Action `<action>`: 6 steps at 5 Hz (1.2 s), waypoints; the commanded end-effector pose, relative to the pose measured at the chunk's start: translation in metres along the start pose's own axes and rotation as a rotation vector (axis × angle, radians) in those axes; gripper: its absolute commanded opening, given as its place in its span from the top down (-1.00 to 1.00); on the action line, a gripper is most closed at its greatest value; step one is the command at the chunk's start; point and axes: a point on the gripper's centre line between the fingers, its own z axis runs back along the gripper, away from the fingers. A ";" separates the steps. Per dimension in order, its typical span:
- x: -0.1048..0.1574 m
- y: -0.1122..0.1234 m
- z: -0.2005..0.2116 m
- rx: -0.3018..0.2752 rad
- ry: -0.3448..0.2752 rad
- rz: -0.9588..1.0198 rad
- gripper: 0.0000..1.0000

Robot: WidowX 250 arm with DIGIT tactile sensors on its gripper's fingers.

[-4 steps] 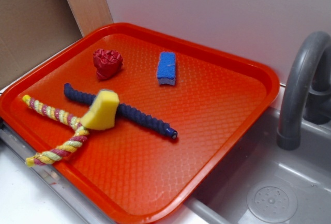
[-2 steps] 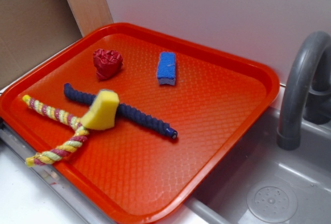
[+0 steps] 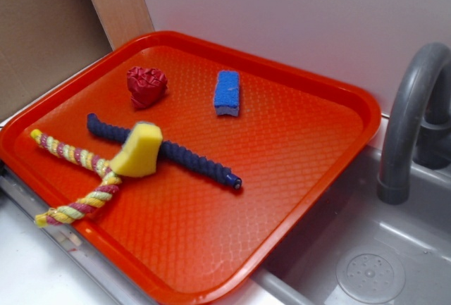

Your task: Grab the green sponge.

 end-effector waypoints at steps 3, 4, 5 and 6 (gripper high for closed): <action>0.026 -0.083 -0.078 0.012 0.009 -0.238 -1.00; 0.022 -0.098 -0.099 0.017 0.044 -0.293 -1.00; 0.026 -0.103 -0.121 -0.012 0.073 -0.323 -1.00; 0.035 -0.105 -0.140 0.030 0.114 -0.319 -1.00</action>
